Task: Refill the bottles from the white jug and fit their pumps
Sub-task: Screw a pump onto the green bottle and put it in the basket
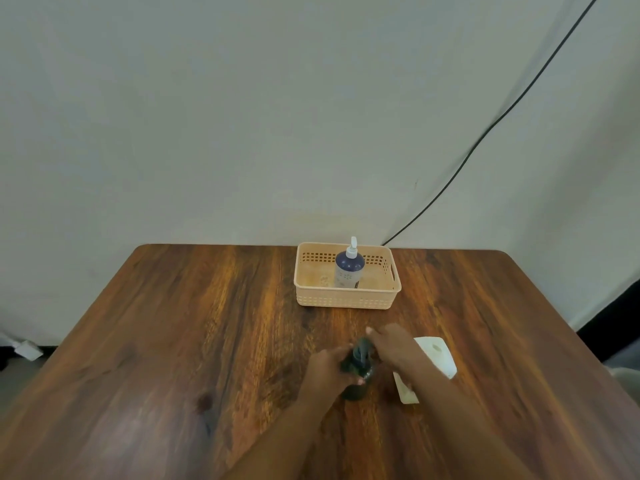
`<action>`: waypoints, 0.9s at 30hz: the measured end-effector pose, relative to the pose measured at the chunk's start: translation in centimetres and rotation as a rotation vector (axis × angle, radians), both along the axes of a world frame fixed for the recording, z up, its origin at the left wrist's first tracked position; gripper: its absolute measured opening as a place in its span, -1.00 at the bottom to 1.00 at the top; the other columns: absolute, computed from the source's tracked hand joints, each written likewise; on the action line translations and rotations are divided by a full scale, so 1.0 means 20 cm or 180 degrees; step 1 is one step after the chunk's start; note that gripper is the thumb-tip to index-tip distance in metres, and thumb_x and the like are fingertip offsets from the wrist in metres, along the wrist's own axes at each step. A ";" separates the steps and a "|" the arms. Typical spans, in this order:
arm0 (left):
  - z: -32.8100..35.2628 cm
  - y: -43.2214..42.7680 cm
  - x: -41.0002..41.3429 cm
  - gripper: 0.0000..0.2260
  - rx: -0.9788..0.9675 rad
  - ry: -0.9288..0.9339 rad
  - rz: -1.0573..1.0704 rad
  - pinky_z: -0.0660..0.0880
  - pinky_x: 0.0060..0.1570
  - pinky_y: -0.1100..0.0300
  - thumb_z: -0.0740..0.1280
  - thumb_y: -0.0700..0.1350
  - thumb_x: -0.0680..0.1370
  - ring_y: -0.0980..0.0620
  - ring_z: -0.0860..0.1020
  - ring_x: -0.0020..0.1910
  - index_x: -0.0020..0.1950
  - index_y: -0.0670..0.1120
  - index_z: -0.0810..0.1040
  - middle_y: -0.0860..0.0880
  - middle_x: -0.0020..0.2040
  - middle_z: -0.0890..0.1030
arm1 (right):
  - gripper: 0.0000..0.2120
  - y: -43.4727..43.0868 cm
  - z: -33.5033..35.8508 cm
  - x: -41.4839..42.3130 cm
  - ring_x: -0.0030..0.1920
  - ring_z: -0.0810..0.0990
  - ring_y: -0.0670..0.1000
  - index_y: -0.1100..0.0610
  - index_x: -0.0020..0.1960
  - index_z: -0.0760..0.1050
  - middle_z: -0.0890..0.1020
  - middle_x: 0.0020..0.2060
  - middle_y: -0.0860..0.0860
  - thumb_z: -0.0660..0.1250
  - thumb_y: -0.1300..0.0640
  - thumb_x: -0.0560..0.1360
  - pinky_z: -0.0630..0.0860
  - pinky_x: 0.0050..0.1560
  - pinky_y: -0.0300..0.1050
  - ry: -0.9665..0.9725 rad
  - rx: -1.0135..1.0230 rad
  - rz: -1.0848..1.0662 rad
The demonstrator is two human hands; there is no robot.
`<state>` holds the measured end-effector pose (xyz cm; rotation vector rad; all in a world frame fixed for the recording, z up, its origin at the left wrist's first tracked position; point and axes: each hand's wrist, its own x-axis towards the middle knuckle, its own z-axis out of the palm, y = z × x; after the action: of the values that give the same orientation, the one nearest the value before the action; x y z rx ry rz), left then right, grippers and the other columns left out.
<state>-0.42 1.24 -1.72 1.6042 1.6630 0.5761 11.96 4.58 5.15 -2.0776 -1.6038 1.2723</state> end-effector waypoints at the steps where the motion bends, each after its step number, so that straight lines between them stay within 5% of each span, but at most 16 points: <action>1: 0.00 -0.01 0.00 -0.46 -0.0012 -0.0048 0.0021 0.38 0.31 0.17 0.45 -0.13 0.40 0.09 0.48 0.25 0.36 -0.03 0.40 0.01 0.27 0.55 | -0.77 -0.05 -0.04 0.03 -0.17 0.53 -0.08 0.12 -0.11 0.48 0.57 -0.07 0.07 0.11 0.06 0.59 0.45 -0.16 -0.24 -0.0133 0.0242 0.0018; 6: -0.01 -0.04 0.00 -0.26 -0.0324 -0.0625 0.0376 0.35 0.33 0.15 0.50 -0.12 0.32 0.03 0.43 0.31 0.43 -0.08 0.26 -0.01 0.30 0.49 | -0.78 -0.22 -0.25 0.00 -0.03 0.53 -0.06 0.14 0.17 0.46 0.59 0.08 0.05 0.19 0.21 0.55 0.43 0.10 -0.20 0.0003 0.0321 -0.0100; 9: -0.03 -0.04 -0.03 -0.57 -0.0451 -0.0564 0.0454 0.50 0.15 0.13 0.46 -0.19 0.34 0.03 0.57 0.11 0.20 -0.04 0.52 0.02 0.08 0.62 | -0.64 -0.22 -0.30 -0.05 0.18 0.52 0.03 0.13 0.29 0.41 0.57 0.19 0.05 0.26 0.23 0.49 0.36 0.28 -0.08 0.0146 0.0436 -0.0364; 16: 0.09 0.15 -0.09 -0.87 -0.0190 -0.0453 0.0807 0.40 -0.26 0.37 0.35 -0.17 0.45 0.15 0.55 -0.14 -0.02 -0.02 0.57 0.10 -0.14 0.61 | -0.88 0.00 -0.20 -0.17 -0.17 0.53 -0.12 -0.01 -0.09 0.51 0.62 -0.11 -0.05 0.31 0.19 0.45 0.45 -0.04 -0.23 0.0324 0.0662 -0.0254; 19: 0.23 0.34 -0.18 -0.82 0.0027 -0.0511 0.0923 0.48 -0.12 0.31 0.34 -0.20 0.46 0.10 0.56 -0.05 0.04 -0.03 0.59 0.06 -0.07 0.62 | -0.94 0.20 -0.06 -0.26 -0.13 0.56 -0.03 0.08 -0.07 0.54 0.57 -0.20 -0.06 0.32 0.18 0.46 0.42 -0.08 -0.26 0.0348 0.1000 -0.0066; 25: 0.46 0.74 -0.38 -0.70 0.0231 -0.0877 0.0927 0.48 0.03 0.09 0.25 -0.33 0.43 0.02 0.53 0.04 0.11 -0.13 0.59 -0.06 0.07 0.63 | -0.73 0.64 0.16 -0.39 0.04 0.58 0.13 0.24 0.14 0.52 0.64 0.02 0.15 0.29 0.31 0.44 0.50 0.10 -0.06 0.0557 0.1192 0.0048; 27: 0.44 0.84 -0.40 -0.69 0.0130 -0.0999 0.0912 0.50 0.13 0.00 0.22 -0.35 0.44 -0.06 0.55 0.08 0.13 -0.17 0.58 -0.14 0.08 0.63 | -0.70 0.76 0.13 -0.43 0.04 0.57 0.12 0.22 0.17 0.50 0.63 0.05 0.14 0.29 0.32 0.45 0.48 0.02 -0.11 0.0607 0.1114 -0.0029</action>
<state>-8.52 18.14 7.00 1.2329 1.6560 0.9600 3.46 19.72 7.80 -1.6987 -1.5955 1.0592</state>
